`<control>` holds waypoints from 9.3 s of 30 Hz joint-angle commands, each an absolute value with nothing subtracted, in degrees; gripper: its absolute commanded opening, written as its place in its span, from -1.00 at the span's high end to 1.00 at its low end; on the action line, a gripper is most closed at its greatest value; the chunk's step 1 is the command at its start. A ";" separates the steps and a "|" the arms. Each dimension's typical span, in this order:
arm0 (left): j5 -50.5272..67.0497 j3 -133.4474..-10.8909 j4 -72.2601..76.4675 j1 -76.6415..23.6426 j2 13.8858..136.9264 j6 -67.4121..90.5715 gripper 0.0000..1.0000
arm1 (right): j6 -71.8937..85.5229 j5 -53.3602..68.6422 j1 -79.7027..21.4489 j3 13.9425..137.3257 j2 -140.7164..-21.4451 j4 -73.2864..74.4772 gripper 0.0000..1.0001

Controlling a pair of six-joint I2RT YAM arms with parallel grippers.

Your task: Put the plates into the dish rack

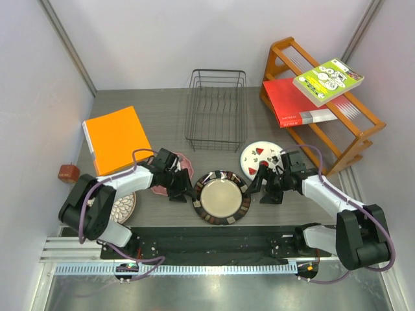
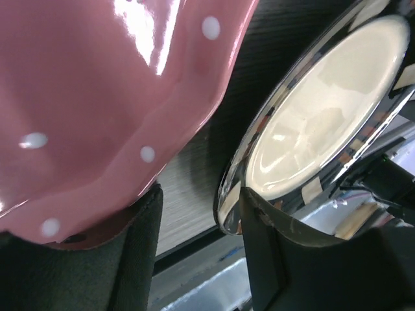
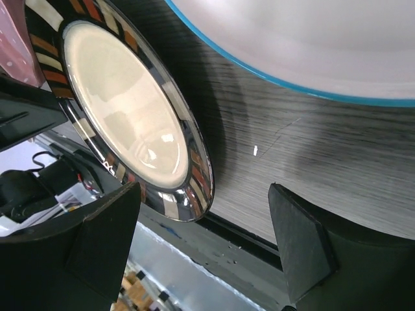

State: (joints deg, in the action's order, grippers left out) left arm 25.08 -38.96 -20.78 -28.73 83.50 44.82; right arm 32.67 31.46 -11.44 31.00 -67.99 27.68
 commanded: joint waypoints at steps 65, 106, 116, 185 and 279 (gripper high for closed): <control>77.51 -38.05 -2.29 -18.99 92.28 37.62 0.99 | 52.73 46.50 -17.40 21.53 -68.46 -13.36 -0.33; 84.82 -68.29 -95.27 -15.39 108.11 -54.85 -0.99 | 28.86 47.91 -15.29 43.31 -74.53 17.02 0.97; 69.58 -75.49 -81.28 -10.90 93.80 -34.71 -0.99 | 5.90 37.90 -16.44 79.42 -78.21 42.97 0.97; -17.68 -64.52 -33.57 -10.90 75.06 17.40 -0.99 | 6.50 -48.25 -28.04 141.07 -137.81 25.05 0.83; 22.76 -27.07 -9.14 -20.57 76.90 47.37 0.96 | 54.14 38.58 -30.23 27.60 -100.46 -28.30 -0.40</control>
State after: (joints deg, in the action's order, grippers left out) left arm 20.08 -28.49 -13.06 -20.47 75.42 47.40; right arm 54.76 44.07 -28.71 27.99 -96.42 -27.75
